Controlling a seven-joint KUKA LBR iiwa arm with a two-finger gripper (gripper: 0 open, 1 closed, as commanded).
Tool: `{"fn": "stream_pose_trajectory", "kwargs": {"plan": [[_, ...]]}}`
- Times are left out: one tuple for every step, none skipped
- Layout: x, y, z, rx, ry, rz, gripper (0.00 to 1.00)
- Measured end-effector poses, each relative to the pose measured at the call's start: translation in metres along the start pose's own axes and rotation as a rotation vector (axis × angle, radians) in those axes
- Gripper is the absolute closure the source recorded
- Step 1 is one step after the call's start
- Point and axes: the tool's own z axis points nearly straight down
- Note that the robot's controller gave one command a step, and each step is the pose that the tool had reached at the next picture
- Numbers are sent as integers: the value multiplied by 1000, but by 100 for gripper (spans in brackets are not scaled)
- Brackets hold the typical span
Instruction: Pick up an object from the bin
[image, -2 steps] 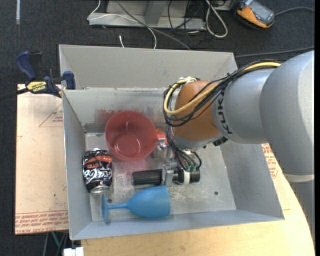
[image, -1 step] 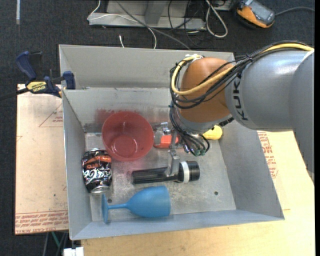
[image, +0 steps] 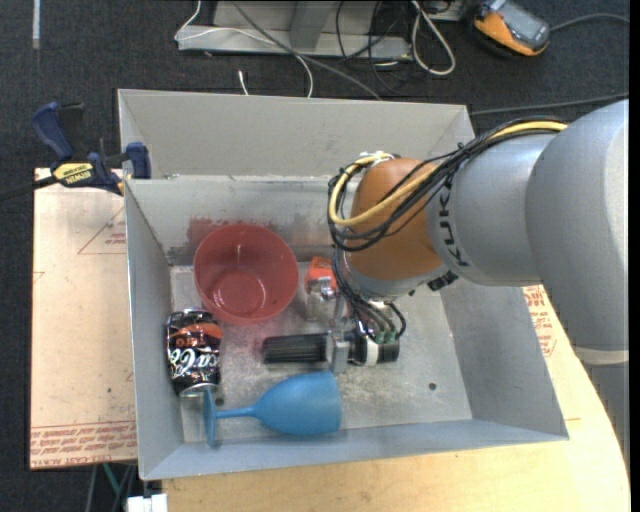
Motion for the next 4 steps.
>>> {"fn": "stream_pose_trajectory", "kwargs": {"plan": [[4,-3,5,1,-25,-74,0],[-1,1,-1,-2,-5,-3,100],[-1,1,-1,-2,-5,-2,100],[3,1,-28,-2,7,-2,100]]}}
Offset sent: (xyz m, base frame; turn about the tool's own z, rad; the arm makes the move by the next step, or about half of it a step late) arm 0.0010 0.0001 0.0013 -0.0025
